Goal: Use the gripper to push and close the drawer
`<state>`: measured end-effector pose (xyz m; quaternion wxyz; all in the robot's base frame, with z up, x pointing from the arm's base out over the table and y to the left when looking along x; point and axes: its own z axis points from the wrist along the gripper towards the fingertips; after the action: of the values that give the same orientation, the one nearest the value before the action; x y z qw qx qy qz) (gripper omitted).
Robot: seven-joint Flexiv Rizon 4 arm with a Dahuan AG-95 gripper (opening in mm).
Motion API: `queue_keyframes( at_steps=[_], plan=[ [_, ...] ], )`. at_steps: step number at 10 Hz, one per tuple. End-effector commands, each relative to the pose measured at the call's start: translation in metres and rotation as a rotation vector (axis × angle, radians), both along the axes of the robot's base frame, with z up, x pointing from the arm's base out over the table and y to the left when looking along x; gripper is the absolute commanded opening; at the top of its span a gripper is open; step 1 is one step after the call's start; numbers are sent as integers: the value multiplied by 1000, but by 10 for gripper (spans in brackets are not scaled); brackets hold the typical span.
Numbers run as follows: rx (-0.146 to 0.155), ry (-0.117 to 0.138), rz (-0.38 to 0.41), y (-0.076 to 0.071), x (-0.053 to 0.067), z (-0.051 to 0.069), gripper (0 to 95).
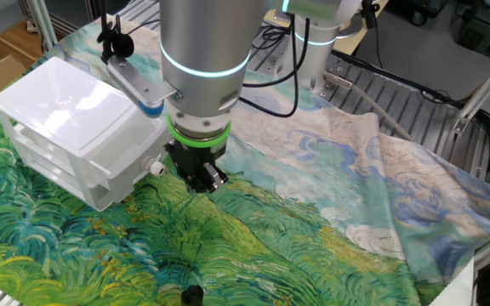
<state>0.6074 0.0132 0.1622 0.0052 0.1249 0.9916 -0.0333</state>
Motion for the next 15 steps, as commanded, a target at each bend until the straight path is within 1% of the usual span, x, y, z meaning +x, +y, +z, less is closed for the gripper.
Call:
queue_keyframes(
  at_steps=[1,2,6,7,11,12,15],
  plan=[
    [-33,5,22,-6,0,3,0],
    [-36,6,31,-10,0,5,0],
    [-48,9,63,-24,-1,7,0],
    [-53,12,77,-33,-2,8,0],
    [-60,18,99,-56,-5,10,0],
    [-60,17,100,-58,-5,10,0],
    [-83,22,99,-64,-8,14,0]
  ],
)
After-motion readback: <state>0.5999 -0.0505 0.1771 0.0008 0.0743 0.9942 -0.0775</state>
